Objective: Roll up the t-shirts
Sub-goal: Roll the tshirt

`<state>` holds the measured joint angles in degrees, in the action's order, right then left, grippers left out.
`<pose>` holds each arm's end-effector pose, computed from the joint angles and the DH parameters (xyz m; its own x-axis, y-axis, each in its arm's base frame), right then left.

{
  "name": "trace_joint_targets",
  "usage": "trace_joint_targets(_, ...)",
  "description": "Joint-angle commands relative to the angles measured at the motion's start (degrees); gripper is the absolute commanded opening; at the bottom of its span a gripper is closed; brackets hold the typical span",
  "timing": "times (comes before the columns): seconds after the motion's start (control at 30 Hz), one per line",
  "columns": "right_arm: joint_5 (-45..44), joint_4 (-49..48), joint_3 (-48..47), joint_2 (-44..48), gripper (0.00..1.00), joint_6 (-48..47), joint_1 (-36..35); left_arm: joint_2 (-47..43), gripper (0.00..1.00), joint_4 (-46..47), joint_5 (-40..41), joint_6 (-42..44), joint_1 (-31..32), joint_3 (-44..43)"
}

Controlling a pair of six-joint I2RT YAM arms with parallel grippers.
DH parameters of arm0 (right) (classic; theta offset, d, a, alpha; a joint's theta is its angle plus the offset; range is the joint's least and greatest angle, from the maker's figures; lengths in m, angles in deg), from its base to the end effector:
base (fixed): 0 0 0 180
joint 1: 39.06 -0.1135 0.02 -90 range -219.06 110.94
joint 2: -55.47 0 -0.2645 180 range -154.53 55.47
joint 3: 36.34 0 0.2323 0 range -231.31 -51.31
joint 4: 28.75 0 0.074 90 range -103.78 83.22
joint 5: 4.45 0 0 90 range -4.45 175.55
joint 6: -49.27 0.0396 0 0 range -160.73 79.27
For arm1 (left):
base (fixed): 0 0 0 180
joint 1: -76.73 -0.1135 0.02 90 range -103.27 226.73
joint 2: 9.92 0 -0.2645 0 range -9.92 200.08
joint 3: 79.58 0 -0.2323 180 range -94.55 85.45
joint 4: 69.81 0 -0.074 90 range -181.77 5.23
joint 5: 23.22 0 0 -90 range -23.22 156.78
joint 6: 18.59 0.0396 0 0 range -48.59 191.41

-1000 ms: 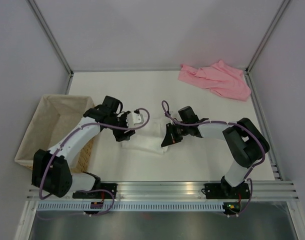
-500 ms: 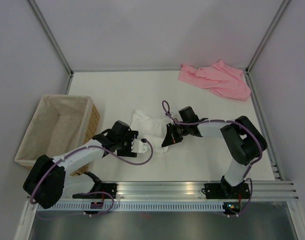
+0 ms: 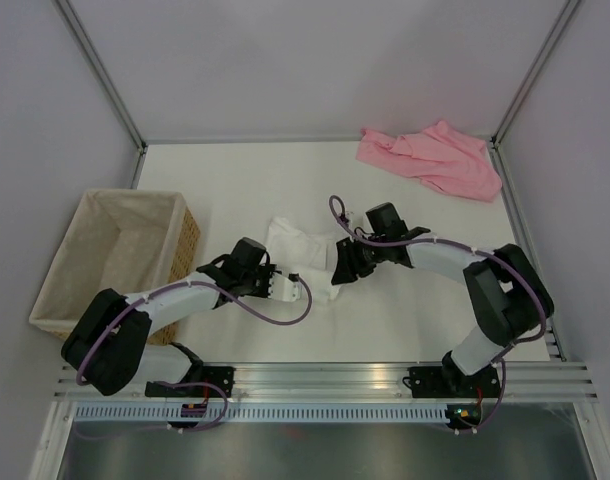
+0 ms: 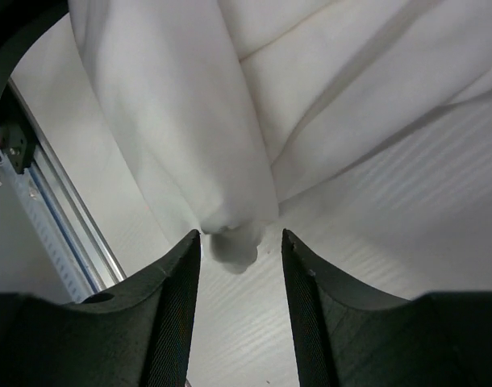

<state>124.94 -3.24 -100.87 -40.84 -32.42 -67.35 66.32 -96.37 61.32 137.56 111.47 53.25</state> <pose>0.2550 0.1658 0.1660 -0.8297 -0.3197 -0.4575 -0.5541 0.5702 0.6065 0.1821 -0.1308 0.1639 0.2849 0.9104 -0.3001 0.8676 -0.1118 0.4846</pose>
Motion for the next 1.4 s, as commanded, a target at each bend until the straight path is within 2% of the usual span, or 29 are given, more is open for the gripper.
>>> trace_joint_targets(0.0, -7.22, 3.51, -3.35, 9.10, 0.51, -7.78, 0.70, 2.50, 0.13, -7.74, -2.98, -1.19, -0.02, 0.31)
trace_joint_targets(0.03, -8.36, 3.69, -3.44, 10.26, 0.51, -7.79, 0.70, 2.68, 0.03, -9.05, -3.16, -1.72, -0.11, -0.31)
trace_joint_targets(0.13, -15.02, 2.73, -2.48, 16.31, 0.51, -14.53, -0.87, 2.77, 0.02, -14.56, -5.70, -3.48, -0.90, -3.82)
trace_joint_targets(0.17, -18.44, 2.46, -0.21, 18.42, 0.52, -23.00, -3.32, 2.77, 0.02, -16.34, -8.49, -3.92, -1.25, -5.05)
trace_joint_targets(0.2, -24.92, 0.03, 1.55, 23.05, 0.54, -26.04, -6.13, 2.94, 0.02, -19.23, -10.35, -5.05, -1.69, -8.10)
trace_joint_targets(0.23, -26.29, -2.17, 3.57, 25.10, 0.55, -28.42, -11.64, 3.29, 0.02, -24.13, -14.28, -5.41, -2.83, -9.70)
trace_joint_targets(0.3, -25.17, -8.05, 9.03, 29.93, 0.56, -32.37, -14.67, 3.90, 0.02, -29.16, -17.73, -5.77, -3.80, -13.82)
trace_joint_targets(0.37, -23.32, -9.23, 12.45, 32.31, 0.56, -36.33, -17.22, 5.14, 0.02, -34.69, -20.73, -5.60, -4.94, -15.60)
trace_joint_targets(0.4, -23.49, -9.31, 13.17, 32.59, 0.56, -39.14, -18.10, 5.66, 0.02, -35.85, -21.35, -4.98, -5.21, -16.65)
trace_joint_targets(0.67, -26.91, -11.60, 16.34, 29.44, 0.60, -42.94, -26.10, 9.97, 0.02, -40.44, -23.11, -4.62, -6.62, -19.99)
trace_joint_targets(0.83, -29.02, -14.05, 17.30, 26.80, 0.64, -42.33, -30.32, 11.38, 0.02, -40.70, -22.85, -4.89, -7.14, -21.23)
trace_joint_targets(0.97, -37.96, -17.92, 17.39, 22.23, 0.65, -39.70, -32.61, 11.47, 0.02, -40.87, -22.76, -4.54, -7.14, -21.06)
trace_joint_targets(1.07, -39.05, -19.68, 17.65, 18.71, 0.64, -37.85, -32.53, 11.47, 0.02, -40.88, -23.11, -4.71, -7.49, -21.23)
trace_joint_targets(1.17, -40.19, -19.51, 17.22, 17.12, 0.58, -37.24, -32.88, 11.82, 0.02, -41.14, -23.46, -4.80, -8.28, -21.49)
trace_joint_targets(1.2, -41.06, -19.51, 16.87, 16.95, 0.45, -36.97, -32.79, 11.82, 0.02, -41.31, -23.72, -4.72, -8.37, -21.58)
trace_joint_targets(1.27, -41.24, -17.41, 15.90, 16.42, 0.31, -36.18, -32.88, 11.64, 0.02, -41.84, -24.08, -4.54, -8.81, -21.67)
trace_joint_targets(1.3, -41.16, -15.05, 14.94, 15.98, 0.20, -35.05, -32.79, 11.47, 0.02, -42.10, -24.25, -4.54, -9.07, -21.67)
trace_joint_targets(1.37, -40.11, -12.75, 14.14, 15.98, 0.12, -34.33, -32.88, 11.29, 0.02, -42.80, -24.25, -4.28, -9.16, -21.76)
